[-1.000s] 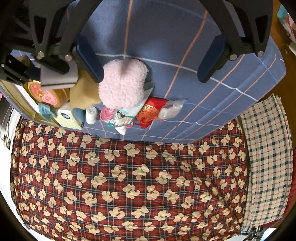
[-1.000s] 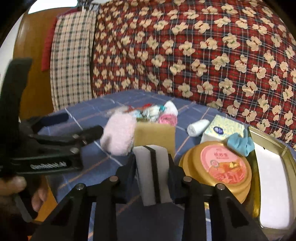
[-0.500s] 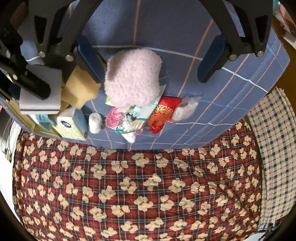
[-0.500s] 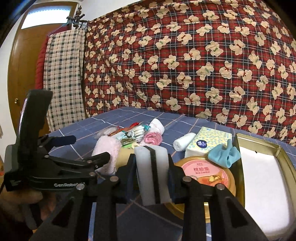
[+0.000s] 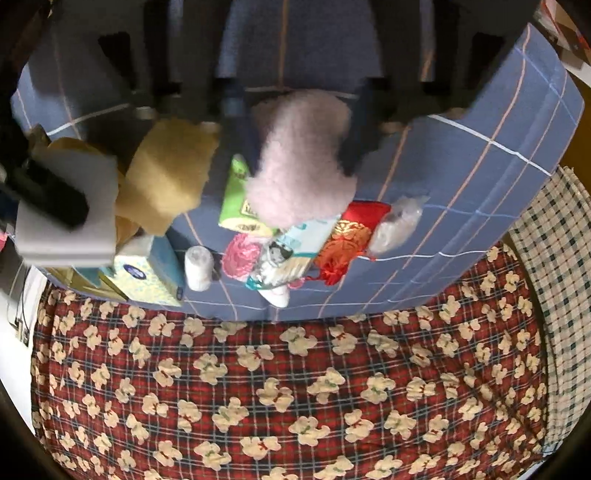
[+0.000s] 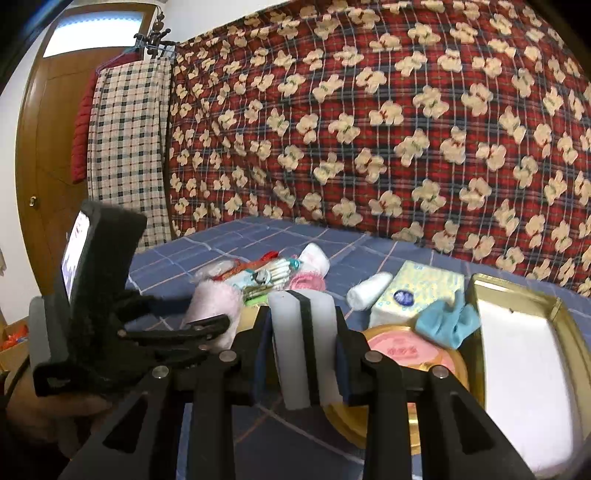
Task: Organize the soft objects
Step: 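Grasp the pink fluffy puff with the left gripper while the right gripper holds the eraser sponge, then lift and carry the pink puff and eraser sponge toward the gold tin tray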
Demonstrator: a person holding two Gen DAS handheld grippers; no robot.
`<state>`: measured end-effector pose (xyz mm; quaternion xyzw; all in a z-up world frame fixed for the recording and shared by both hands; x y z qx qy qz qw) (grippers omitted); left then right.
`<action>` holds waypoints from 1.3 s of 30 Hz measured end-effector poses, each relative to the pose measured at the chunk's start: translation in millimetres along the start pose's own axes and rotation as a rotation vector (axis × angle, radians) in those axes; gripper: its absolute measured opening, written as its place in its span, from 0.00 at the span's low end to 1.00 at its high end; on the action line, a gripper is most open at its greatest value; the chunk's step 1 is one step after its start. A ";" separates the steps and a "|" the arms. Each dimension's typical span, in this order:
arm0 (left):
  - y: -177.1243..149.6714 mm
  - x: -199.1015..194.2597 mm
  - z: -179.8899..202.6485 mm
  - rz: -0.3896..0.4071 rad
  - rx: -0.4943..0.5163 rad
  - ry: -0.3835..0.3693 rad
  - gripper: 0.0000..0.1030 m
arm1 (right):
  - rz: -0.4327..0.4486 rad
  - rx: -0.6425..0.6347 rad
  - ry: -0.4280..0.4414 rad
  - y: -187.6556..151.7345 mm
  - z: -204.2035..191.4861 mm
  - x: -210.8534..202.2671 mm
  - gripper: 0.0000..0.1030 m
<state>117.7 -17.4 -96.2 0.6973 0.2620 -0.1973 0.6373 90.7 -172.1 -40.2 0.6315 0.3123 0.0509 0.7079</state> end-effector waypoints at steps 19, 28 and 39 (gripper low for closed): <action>10.1 -22.2 -14.7 0.180 -0.144 -0.060 0.11 | 0.076 0.035 -0.094 11.4 34.4 -0.7 0.32; 18.5 -27.5 -3.4 0.234 -0.158 -0.053 0.11 | 0.096 0.030 -0.123 15.0 40.2 1.2 0.32; 33.4 -33.4 19.5 0.248 -0.126 -0.079 0.11 | 0.109 0.059 -0.160 17.1 55.1 0.9 0.32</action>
Point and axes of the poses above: each gripper's, at about its wrist camera, not at the fingertips, and x roughly the way its jaws point, z to its right, y to its top, the point moved 3 cm from there along x, roughly the way its jaws point, and after that the axes turned 8 degrees about y, right-handed, at the moved point
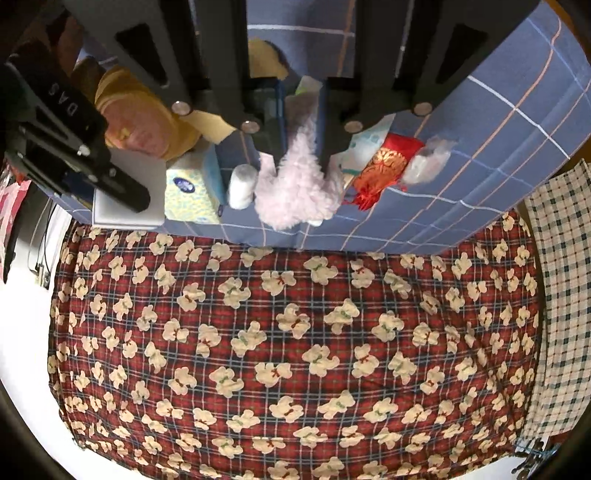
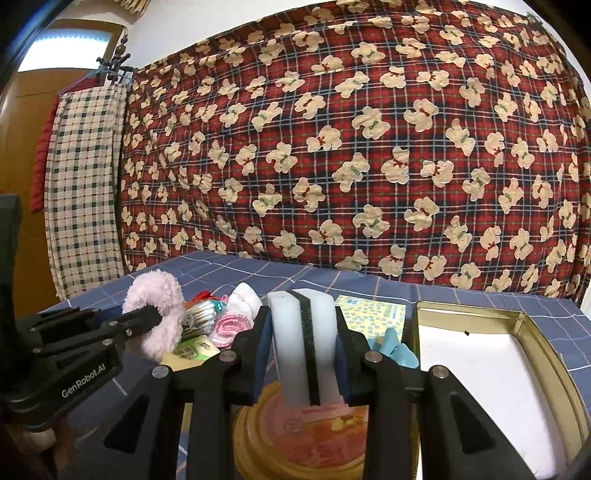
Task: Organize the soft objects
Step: 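Lift and carry the pink puff and eraser sponge toward the gold tin tray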
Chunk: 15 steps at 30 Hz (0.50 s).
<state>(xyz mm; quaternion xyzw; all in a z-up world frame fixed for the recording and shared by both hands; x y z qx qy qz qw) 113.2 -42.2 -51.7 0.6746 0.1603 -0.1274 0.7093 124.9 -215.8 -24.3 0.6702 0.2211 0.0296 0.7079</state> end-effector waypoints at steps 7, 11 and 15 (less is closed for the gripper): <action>2.9 2.3 12.7 0.025 0.010 0.010 0.11 | 0.007 0.007 -0.012 0.6 2.9 -0.4 0.32; 5.0 0.6 18.2 0.056 0.016 0.022 0.11 | 0.016 0.017 -0.025 1.4 7.0 -2.5 0.32; 7.3 -5.4 20.9 0.106 0.011 0.039 0.11 | 0.033 0.010 -0.037 2.2 6.5 -6.4 0.32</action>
Point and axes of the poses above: each gripper's, at about its wrist camera, not at the fingertips, and x roughly the way its jaws point, z to its right, y to its top, the point moved 3 cm from there along x, roughly the way its jaws point, and after that the axes turned 8 degrees about y, right-handed, at the moved point
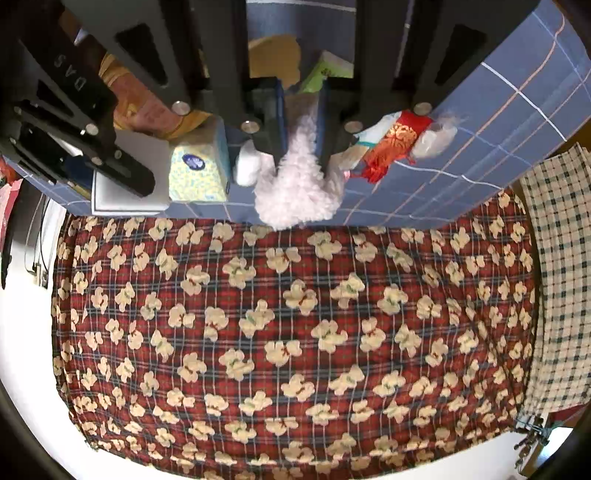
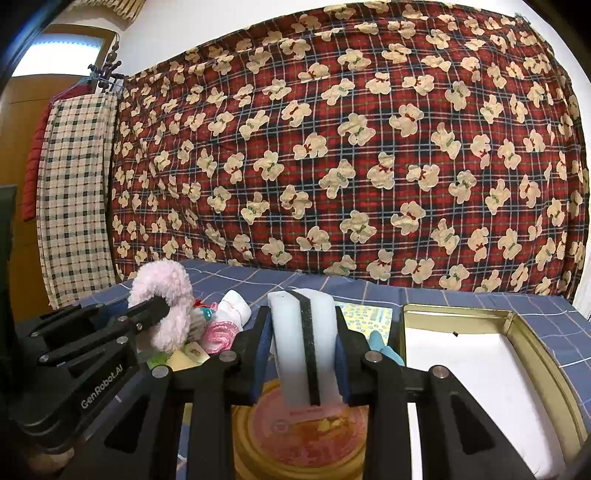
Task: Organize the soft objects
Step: 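Lift and carry the pink puff and eraser sponge toward the gold tin tray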
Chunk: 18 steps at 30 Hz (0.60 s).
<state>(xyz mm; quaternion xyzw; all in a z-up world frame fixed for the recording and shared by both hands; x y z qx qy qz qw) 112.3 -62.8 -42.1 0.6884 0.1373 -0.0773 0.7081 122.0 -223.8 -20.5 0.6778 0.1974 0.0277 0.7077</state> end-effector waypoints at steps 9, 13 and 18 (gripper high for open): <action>2.5 -3.1 -15.9 0.027 -0.078 0.013 0.11 | 0.013 0.006 -0.018 0.4 4.0 -3.5 0.32; 2.2 -5.3 -8.5 0.040 -0.058 0.013 0.11 | 0.021 0.004 -0.040 0.5 6.4 -5.5 0.32; 1.1 -9.3 6.4 0.051 -0.031 -0.011 0.11 | 0.025 0.013 -0.069 0.5 12.4 -7.7 0.32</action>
Point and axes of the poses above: each gripper's, at about its wrist camera, not at the fingertips, and x roughly the way its jaws point, z to its right, y to its top, the point moved 3 cm from there along x, roughly the way its jaws point, and after that the axes turned 8 degrees about y, right-handed, at the moved point
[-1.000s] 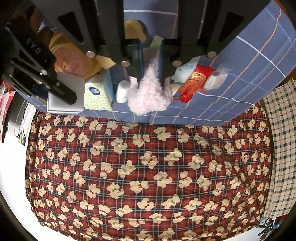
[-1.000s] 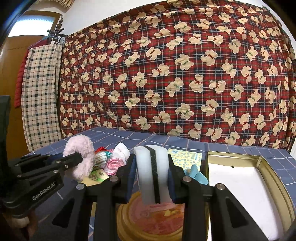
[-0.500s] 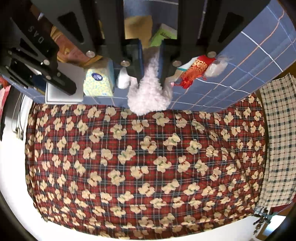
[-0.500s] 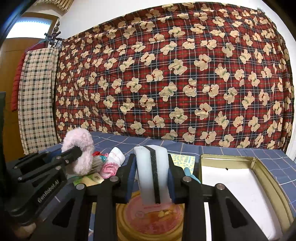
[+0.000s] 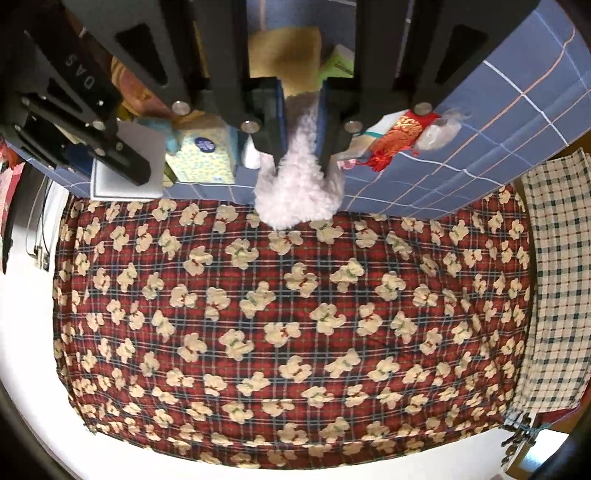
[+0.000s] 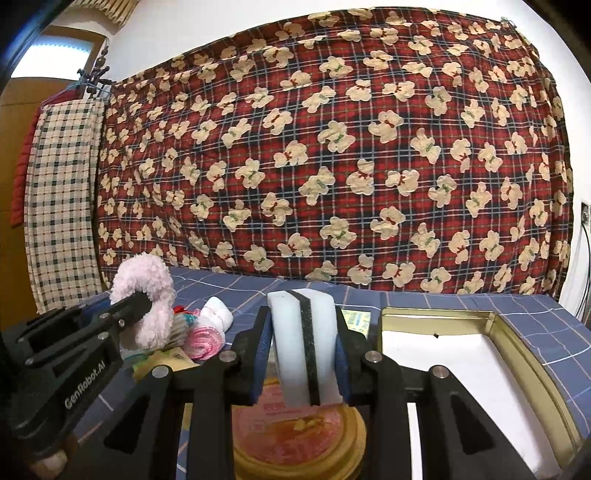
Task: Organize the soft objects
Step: 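Lift and carry the pink puff and eraser sponge toward the gold tin tray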
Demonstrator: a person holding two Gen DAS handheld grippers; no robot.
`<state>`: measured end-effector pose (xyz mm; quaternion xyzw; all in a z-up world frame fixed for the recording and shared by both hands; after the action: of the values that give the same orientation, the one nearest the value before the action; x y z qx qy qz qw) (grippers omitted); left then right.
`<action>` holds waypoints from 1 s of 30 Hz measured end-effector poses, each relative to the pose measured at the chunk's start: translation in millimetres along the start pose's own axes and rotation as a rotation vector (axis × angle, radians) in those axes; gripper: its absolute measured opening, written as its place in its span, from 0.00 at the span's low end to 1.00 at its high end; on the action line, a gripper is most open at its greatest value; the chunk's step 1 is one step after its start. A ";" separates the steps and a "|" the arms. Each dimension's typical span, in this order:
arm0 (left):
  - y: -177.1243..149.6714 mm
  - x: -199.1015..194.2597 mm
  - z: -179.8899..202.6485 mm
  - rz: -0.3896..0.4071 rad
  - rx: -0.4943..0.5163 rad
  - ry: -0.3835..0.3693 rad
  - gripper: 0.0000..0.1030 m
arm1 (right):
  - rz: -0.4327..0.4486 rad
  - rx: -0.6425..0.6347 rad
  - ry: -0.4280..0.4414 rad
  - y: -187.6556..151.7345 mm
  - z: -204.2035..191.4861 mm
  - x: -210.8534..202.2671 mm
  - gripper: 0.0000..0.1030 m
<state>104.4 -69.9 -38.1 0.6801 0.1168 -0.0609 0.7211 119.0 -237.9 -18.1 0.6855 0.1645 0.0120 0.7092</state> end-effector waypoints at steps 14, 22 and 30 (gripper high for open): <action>-0.8 3.3 33.1 -0.019 0.048 -0.063 0.11 | 0.014 0.029 -0.058 -0.2 18.3 -8.9 0.32; -2.4 3.9 54.6 -0.029 0.084 -0.101 0.11 | 0.017 0.019 -0.093 -0.3 23.4 -13.1 0.32; -3.3 4.0 69.6 -0.035 0.097 -0.124 0.11 | 0.023 0.038 -0.125 -0.6 36.2 -19.4 0.32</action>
<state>113.4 -139.1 -39.0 0.7072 0.0805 -0.1211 0.6919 109.5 -277.7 -14.2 0.6999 0.1124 -0.0256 0.7048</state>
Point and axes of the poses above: each gripper's, at about its wrist camera, not at the fingertips, and x roughly the way its jaws point, z to its right, y to its top, the point moved 3 cm from there along x, roughly the way its jaws point, and after that the axes turned 8 degrees about y, right-handed, at the moved point
